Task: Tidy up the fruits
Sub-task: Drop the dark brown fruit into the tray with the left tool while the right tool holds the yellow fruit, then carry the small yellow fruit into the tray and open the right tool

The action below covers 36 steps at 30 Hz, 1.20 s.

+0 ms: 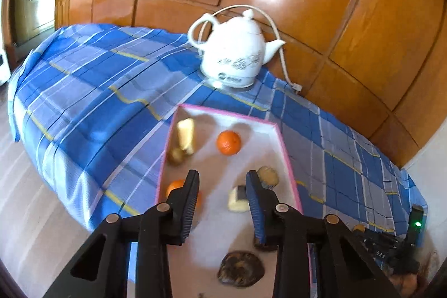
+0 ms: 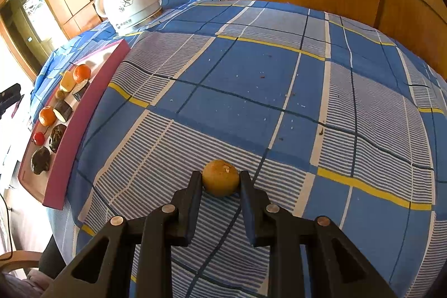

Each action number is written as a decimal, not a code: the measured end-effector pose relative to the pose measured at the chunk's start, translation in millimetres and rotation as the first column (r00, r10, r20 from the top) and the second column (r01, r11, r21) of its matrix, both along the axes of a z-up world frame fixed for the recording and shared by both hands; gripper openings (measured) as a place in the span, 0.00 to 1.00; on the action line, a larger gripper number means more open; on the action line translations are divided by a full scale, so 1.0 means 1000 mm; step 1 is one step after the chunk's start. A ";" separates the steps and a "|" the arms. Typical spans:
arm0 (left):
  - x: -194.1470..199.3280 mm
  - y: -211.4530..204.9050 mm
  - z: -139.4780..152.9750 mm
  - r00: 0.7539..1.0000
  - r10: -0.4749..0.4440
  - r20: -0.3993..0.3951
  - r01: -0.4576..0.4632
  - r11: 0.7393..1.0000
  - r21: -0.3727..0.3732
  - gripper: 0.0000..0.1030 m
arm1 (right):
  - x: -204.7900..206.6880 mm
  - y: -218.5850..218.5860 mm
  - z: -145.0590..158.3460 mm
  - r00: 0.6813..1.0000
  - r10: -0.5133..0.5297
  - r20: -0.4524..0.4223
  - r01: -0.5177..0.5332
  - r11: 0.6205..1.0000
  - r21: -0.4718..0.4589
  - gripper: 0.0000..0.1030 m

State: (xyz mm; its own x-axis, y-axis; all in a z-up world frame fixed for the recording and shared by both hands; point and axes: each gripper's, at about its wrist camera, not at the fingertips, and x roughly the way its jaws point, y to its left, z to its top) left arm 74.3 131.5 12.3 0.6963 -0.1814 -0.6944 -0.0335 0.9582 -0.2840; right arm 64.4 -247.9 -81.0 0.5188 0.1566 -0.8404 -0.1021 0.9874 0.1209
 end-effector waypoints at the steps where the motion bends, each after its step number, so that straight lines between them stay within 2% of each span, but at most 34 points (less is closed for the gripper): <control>1: -0.003 0.001 -0.003 1.000 0.003 -0.007 -0.003 1.000 0.007 0.34 | 0.000 0.000 0.000 1.000 -0.001 0.001 0.001 1.000 0.000 0.26; 5: -0.024 -0.006 -0.019 0.999 0.024 -0.035 -0.020 0.995 0.099 0.35 | 0.000 0.002 0.000 1.000 0.005 0.004 -0.004 1.000 -0.016 0.26; 10: -0.042 -0.027 -0.029 0.999 0.032 -0.033 -0.026 0.983 0.181 0.45 | 0.000 0.004 0.001 1.000 0.005 0.003 -0.005 1.000 -0.029 0.26; 14: -0.046 -0.037 -0.027 1.000 0.022 -0.017 -0.019 0.982 0.190 0.47 | 0.000 0.006 0.003 1.000 0.006 -0.004 -0.006 0.999 -0.038 0.26; 17: -0.050 -0.041 -0.024 1.000 0.020 -0.004 -0.019 0.980 0.200 0.53 | 0.000 0.009 0.005 1.000 0.015 -0.005 -0.016 1.000 -0.024 0.26; 25: -0.053 -0.039 -0.024 1.000 0.025 -0.006 -0.024 0.981 0.194 0.54 | 0.002 0.045 0.023 0.993 0.116 0.022 -0.116 0.993 -0.008 0.26; 30: -0.054 -0.038 -0.024 1.000 0.030 -0.006 -0.028 0.981 0.190 0.54 | 0.005 0.078 0.041 0.975 0.215 0.053 -0.216 0.976 0.012 0.26; 36: -0.054 -0.036 -0.025 0.999 0.035 -0.009 -0.033 0.982 0.186 0.55 | 0.011 0.122 0.055 0.937 0.343 0.067 -0.345 0.938 0.019 0.26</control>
State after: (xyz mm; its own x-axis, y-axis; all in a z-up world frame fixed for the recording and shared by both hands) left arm 20.4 96.0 -12.9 0.6913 -0.0250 -0.7221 -0.0691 0.9925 -0.1006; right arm 75.6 -126.2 -25.8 0.4796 0.3596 -0.8004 -0.4430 0.8866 0.1329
